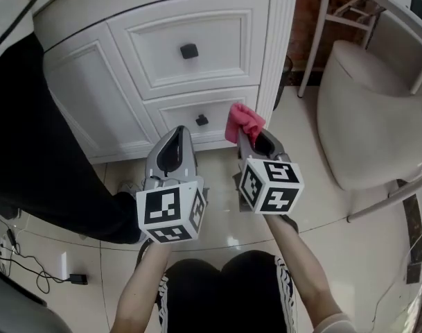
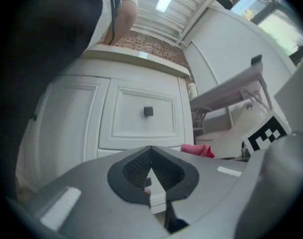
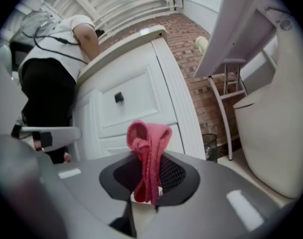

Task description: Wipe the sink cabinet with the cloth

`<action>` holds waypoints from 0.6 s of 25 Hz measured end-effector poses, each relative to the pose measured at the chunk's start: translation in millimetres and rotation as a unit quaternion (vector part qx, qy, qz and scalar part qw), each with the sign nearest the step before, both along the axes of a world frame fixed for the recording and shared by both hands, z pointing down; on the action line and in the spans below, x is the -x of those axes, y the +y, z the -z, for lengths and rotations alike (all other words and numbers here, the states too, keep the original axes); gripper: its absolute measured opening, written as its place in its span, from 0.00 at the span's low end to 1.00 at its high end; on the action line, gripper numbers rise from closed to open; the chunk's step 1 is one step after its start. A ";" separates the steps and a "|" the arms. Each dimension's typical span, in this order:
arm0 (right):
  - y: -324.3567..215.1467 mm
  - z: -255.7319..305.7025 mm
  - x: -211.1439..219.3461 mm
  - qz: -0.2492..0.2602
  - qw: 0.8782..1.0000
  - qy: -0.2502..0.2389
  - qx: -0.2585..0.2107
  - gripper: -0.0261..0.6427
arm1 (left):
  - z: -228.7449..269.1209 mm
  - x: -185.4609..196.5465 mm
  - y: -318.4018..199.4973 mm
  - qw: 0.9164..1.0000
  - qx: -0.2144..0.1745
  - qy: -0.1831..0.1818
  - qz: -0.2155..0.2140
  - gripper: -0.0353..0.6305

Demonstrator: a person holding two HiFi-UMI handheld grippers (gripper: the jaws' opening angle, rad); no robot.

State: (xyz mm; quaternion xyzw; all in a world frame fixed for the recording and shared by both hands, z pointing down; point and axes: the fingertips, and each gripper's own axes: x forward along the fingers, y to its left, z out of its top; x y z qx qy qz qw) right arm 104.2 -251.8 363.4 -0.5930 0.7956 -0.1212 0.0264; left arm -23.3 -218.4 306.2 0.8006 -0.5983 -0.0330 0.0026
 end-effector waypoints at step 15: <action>167.3 149.5 39.6 -0.038 0.986 0.063 -0.148 0.13 | 111.8 8.5 141.5 0.995 -0.097 0.030 0.003 0.08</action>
